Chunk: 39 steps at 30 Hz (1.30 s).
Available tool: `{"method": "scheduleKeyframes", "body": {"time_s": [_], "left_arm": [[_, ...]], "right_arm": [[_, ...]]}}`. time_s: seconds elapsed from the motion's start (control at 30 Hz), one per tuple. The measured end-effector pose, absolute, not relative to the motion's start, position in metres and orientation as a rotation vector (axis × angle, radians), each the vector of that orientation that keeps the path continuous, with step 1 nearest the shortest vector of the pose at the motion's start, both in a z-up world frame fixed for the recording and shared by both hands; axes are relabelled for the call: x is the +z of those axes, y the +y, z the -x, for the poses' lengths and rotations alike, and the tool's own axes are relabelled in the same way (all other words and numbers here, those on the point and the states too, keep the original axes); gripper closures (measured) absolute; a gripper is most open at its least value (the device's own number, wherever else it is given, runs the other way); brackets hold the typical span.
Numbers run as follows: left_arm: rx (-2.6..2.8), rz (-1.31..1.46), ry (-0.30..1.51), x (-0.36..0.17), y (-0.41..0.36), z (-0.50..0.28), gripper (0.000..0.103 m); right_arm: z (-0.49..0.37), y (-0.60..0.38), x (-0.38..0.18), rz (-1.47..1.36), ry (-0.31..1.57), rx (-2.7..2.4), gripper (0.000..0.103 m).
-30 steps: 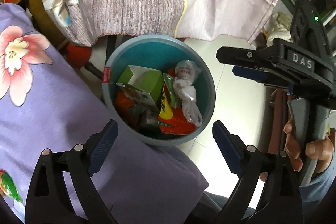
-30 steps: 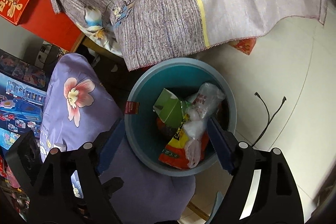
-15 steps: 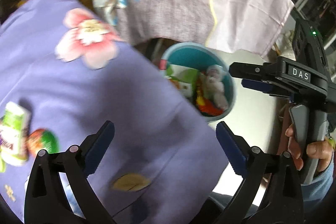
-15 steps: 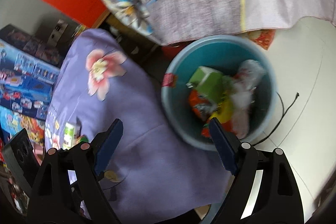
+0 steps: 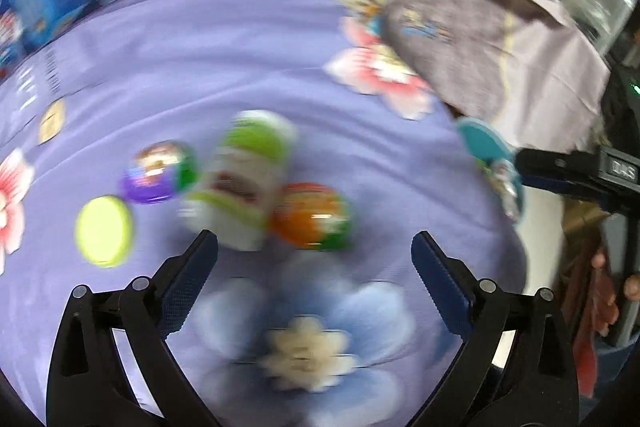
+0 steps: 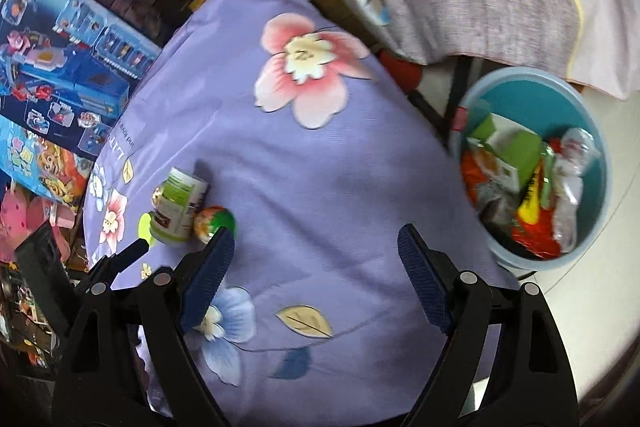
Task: Collect trash
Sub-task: 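Move both tools back over the bottle and egg capsules on the bedspread, then grasp the white-green Swisse bottle with the left tool, then grasp the orange-green egg capsule with the right tool while the left tool holds the bottle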
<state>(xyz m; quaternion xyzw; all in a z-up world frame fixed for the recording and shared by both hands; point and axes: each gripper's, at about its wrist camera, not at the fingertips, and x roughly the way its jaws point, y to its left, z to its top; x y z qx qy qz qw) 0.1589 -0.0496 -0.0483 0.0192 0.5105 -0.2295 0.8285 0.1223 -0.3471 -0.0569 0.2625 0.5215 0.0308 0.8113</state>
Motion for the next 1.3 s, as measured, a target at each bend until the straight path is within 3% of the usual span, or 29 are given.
{"method": "scheduleKeyframes", "body": {"time_s": [0.3, 0.53, 0.87, 0.93, 1.3], "left_arm": [[-0.442, -0.002, 1.107, -0.061, -0.016, -0.198, 0.008], [-0.491, -0.075, 1.133, -0.073, -0.038, -0.213, 0.037], [-0.495, -0.086, 1.153, -0.090, -0.051, -0.222, 0.039], [-0.510, -0.090, 1.137, -0.088, -0.051, -0.218, 0.051], [-0.451, -0.016, 1.132, -0.074, 0.009, -0.174, 0.051]], "right_arm": [[-0.152, -0.325, -0.081, -0.580, 1.197, 0.072, 0.023], [-0.169, -0.323, -0.093, -0.597, 1.213, 0.080, 0.023], [-0.172, -0.320, -0.102, -0.593, 1.230, 0.091, 0.023], [-0.171, -0.317, -0.100, -0.577, 1.228, 0.092, 0.023], [-0.181, -0.245, -0.091, -0.413, 1.242, 0.230, 0.023]]}}
